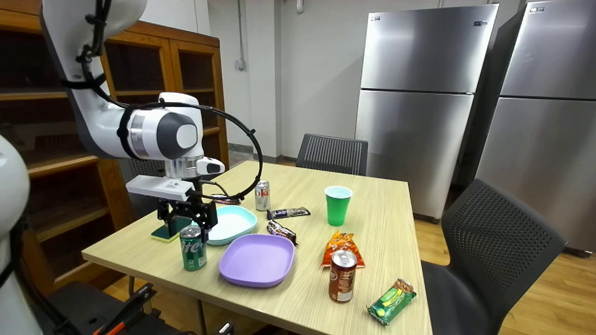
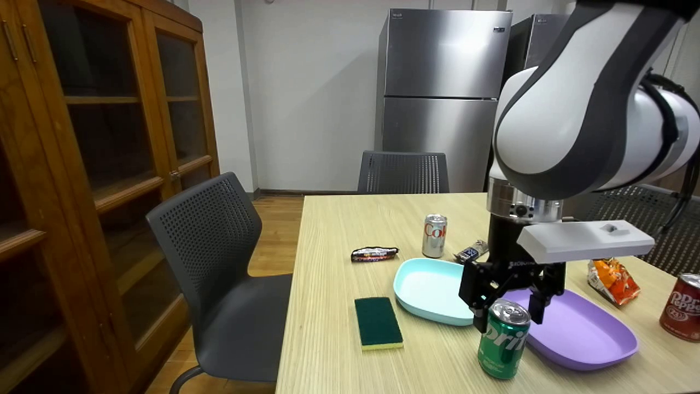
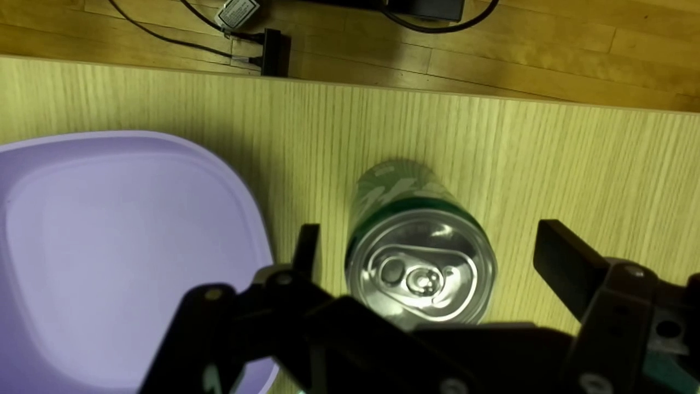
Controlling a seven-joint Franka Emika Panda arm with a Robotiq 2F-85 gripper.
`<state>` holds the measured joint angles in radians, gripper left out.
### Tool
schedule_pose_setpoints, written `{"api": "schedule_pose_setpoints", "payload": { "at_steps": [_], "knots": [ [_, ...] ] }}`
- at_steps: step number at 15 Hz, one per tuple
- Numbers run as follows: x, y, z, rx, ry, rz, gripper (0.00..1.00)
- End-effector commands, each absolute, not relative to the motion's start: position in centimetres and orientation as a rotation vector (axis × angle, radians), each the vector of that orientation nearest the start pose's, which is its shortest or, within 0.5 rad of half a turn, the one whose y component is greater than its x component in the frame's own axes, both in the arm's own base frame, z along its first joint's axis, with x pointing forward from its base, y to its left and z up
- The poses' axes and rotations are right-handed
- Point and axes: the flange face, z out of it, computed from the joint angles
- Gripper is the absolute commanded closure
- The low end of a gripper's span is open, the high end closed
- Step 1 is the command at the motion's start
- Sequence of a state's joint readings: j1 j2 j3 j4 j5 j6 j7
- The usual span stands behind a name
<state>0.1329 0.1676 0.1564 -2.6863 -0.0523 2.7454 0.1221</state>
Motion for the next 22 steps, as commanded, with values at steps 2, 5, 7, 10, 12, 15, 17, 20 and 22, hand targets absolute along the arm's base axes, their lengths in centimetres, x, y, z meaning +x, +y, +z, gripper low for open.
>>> {"api": "schedule_pose_setpoints", "payload": {
  "at_steps": [2,5,7,10,12,15,17,20,22],
  "knots": [
    [38.42,12.36,16.95,-3.129,-0.357,0.134,0.0],
    [38.61,12.35,16.89,-3.13,-0.35,0.114,0.0],
    [38.65,12.37,16.86,-3.128,-0.35,0.107,0.0],
    [38.58,12.43,16.78,-3.126,-0.356,0.102,0.0],
    [38.64,12.36,16.84,-3.128,-0.356,0.093,0.26],
    [38.62,12.27,16.92,-3.132,-0.357,0.089,0.51],
    [38.67,12.19,16.96,-3.133,-0.358,0.089,0.62],
    [38.62,12.17,17.17,-3.133,-0.355,0.099,0.62],
    [38.57,12.23,17.37,-3.131,-0.353,0.109,0.62]
  ]
}}
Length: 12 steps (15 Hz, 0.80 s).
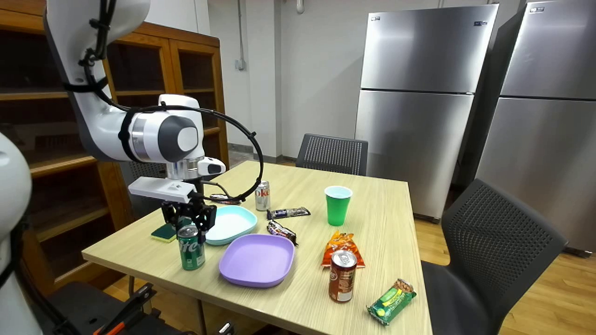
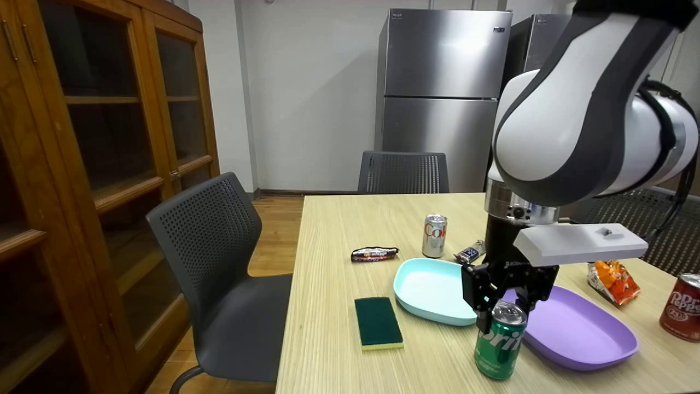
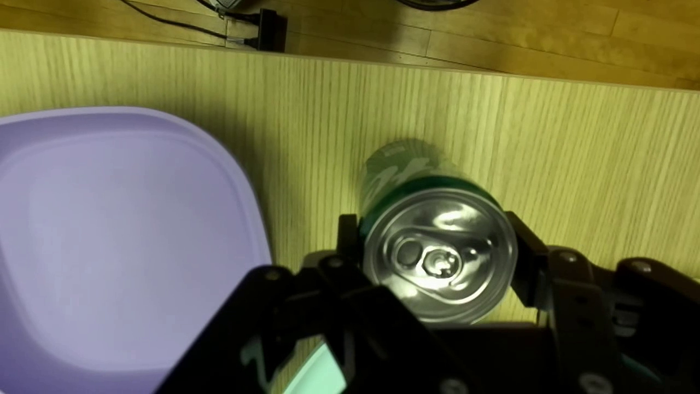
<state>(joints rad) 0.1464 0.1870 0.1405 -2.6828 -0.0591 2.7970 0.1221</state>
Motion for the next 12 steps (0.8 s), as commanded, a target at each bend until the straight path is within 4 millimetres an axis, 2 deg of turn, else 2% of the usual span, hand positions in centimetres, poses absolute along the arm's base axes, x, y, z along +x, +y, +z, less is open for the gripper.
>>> {"api": "schedule_pose_setpoints", "payload": {
  "at_steps": [1,7,12],
  "knots": [
    [38.6,12.2,17.5,-3.133,-0.348,0.114,0.62],
    [39.2,12.0,18.8,-3.13,-0.328,0.109,0.62],
    [41.2,11.4,20.0,-3.122,-0.256,0.081,0.62]
  ]
}}
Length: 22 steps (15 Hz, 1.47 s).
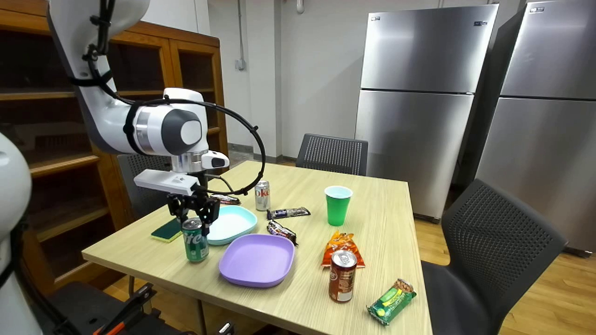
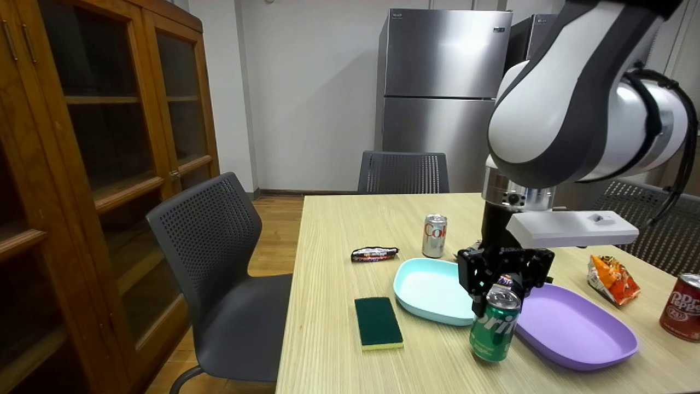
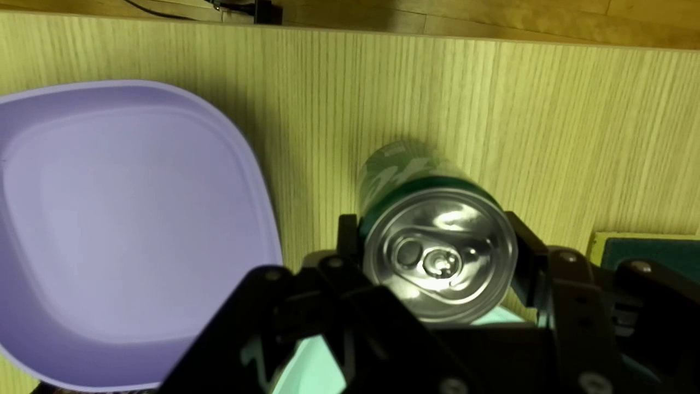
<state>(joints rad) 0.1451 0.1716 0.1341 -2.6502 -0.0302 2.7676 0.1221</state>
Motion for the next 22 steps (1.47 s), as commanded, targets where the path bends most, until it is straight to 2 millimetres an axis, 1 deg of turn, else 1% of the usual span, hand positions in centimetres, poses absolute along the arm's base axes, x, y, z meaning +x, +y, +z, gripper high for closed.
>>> {"api": "schedule_pose_setpoints", "payload": {
  "at_steps": [1,3,4,8,11,14,17,22],
  "knots": [
    [41.7,11.3,20.4,-3.118,-0.239,0.069,0.62],
    [42.7,11.0,21.0,-3.116,-0.204,0.053,0.62],
    [42.9,10.5,21.7,-3.114,-0.189,0.046,0.62],
    [44.9,9.8,23.4,-3.111,-0.129,0.022,0.62],
    [46.9,10.3,23.7,-3.106,-0.128,0.005,0.62],
    [48.5,11.2,23.7,-3.101,-0.139,-0.005,0.62],
    [49.8,12.3,23.1,-3.099,-0.156,0.002,0.62],
    [50.8,14.5,21.6,-3.095,-0.22,0.035,0.62]
  ]
}}
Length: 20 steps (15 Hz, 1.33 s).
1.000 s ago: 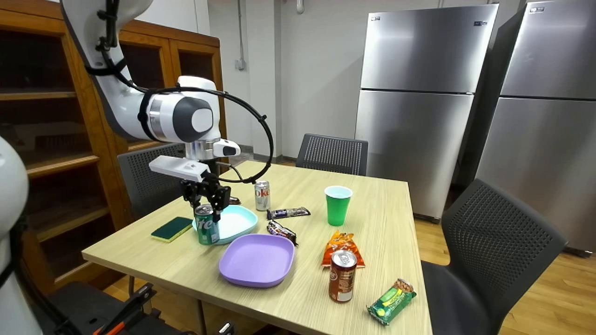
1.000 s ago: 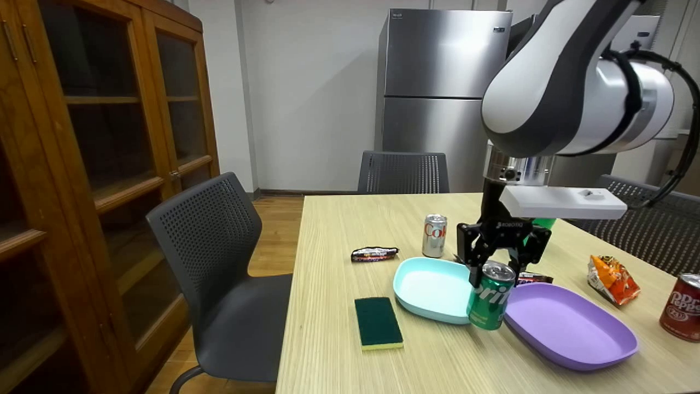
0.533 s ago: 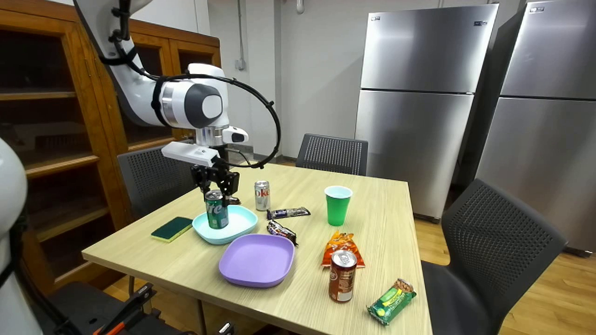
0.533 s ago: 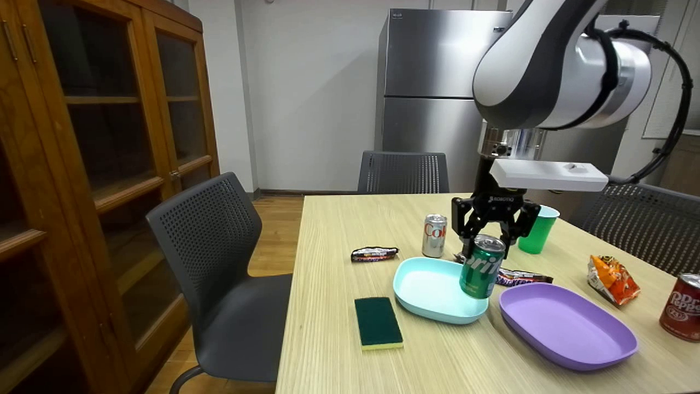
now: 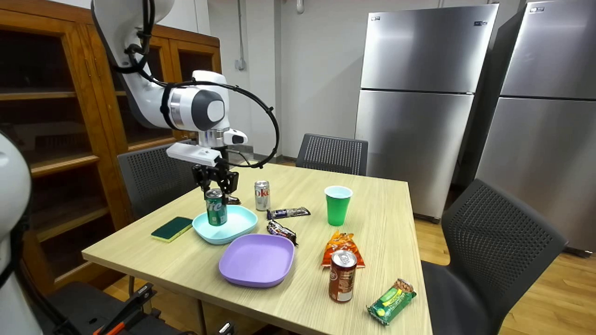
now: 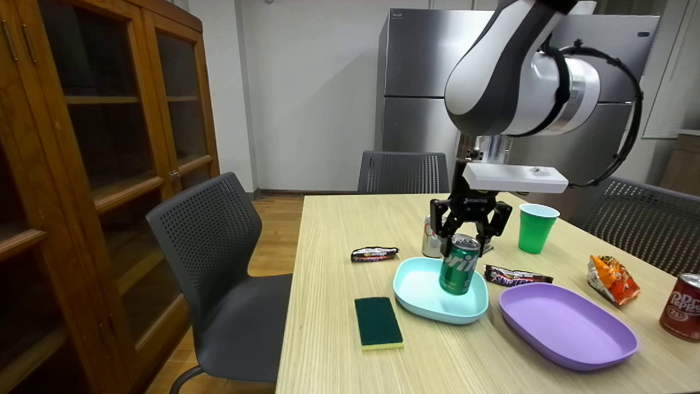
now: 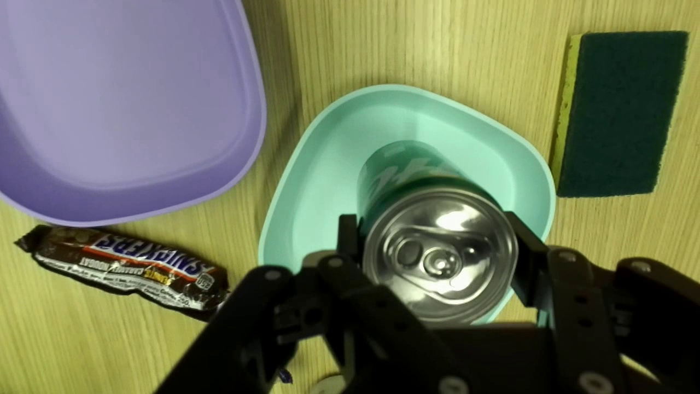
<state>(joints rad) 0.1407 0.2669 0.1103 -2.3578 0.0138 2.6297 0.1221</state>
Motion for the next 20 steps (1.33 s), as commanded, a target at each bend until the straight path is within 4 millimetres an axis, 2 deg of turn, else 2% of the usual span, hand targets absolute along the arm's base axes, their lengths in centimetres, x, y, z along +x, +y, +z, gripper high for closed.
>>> {"api": "schedule_pose_setpoints", "payload": {
  "at_steps": [1,4,7,16,17,18,19,20],
  "knots": [
    [50.8,15.0,21.2,-3.098,-0.234,0.039,0.62],
    [50.7,16.6,20.1,-3.109,-0.304,0.031,0.62],
    [50.9,17.4,19.4,-3.099,-0.333,0.024,0.62],
    [51.0,17.7,18.3,-3.1,-0.335,0.018,0.62],
    [50.8,17.7,18.4,-3.102,-0.336,0.03,0.42],
    [50.7,17.6,18.7,-3.103,-0.343,0.033,0.12],
    [50.6,17.6,19.1,-3.105,-0.347,0.037,0.11],
    [50.5,17.4,19.6,-3.107,-0.35,0.042,0.05]
  ]
}}
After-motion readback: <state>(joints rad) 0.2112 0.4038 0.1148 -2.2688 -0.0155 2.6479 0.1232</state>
